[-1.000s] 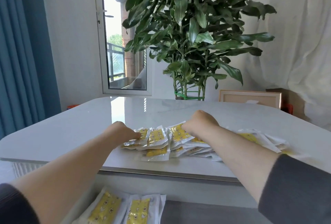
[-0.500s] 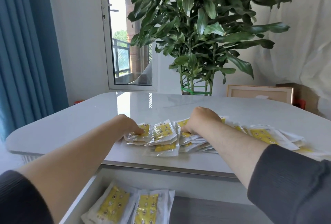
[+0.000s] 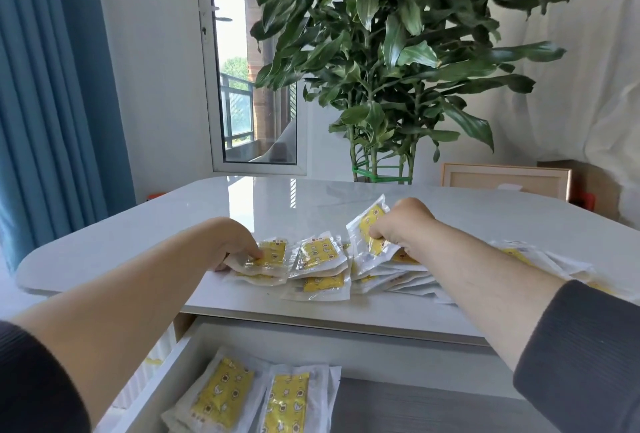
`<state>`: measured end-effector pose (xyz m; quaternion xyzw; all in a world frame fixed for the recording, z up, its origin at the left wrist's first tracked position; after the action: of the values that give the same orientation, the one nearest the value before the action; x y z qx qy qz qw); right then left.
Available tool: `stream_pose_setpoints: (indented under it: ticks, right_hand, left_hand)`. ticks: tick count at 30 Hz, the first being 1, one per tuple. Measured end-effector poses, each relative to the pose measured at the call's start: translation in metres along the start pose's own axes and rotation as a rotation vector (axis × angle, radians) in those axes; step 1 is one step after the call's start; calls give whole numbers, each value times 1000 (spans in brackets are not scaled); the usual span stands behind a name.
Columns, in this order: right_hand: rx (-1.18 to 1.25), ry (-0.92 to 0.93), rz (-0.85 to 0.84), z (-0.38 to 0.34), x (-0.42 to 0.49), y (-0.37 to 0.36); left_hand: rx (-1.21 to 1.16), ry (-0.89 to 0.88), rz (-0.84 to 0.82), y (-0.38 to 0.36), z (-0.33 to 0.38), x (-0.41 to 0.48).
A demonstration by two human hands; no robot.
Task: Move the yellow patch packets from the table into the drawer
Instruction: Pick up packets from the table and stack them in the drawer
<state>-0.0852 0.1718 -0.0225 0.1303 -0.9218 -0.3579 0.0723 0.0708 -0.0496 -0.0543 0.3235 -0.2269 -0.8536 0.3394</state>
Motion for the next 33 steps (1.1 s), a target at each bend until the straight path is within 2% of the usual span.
stream_pose_setpoints:
  ticks: [4, 10, 15, 20, 26, 33]
  right_hand:
    - [379, 47, -16, 10, -5, 14]
    - [770, -76, -155, 21, -45, 40]
    - [842, -112, -291, 29, -94, 53]
    - [850, -140, -441, 40, -142, 53]
    - [796, -199, -567, 55, -177, 36]
    - [793, -283, -669, 55, -185, 16]
  left_hand:
    - [-93, -9, -6, 0, 0, -4]
    - [-328, -137, 45, 11, 1, -18]
    - [-478, -267, 54, 20, -5, -60]
    - [-511, -256, -44, 15, -39, -109]
    - [-442, -208, -232, 7, -84, -136]
    - [-289, -112, -379, -5, -110, -117]
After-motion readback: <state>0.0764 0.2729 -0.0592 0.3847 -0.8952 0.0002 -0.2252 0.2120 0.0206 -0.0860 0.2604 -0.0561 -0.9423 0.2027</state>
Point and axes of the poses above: each hand's wrist, its own x-axis towards the middle knuckle, its own y-axis out of the back of the hand, z = x × y, the point moved 3 cm from there along x, towards the middle knuckle, and after that the axes turned 3 degrees about x, right-handed, at the moved point
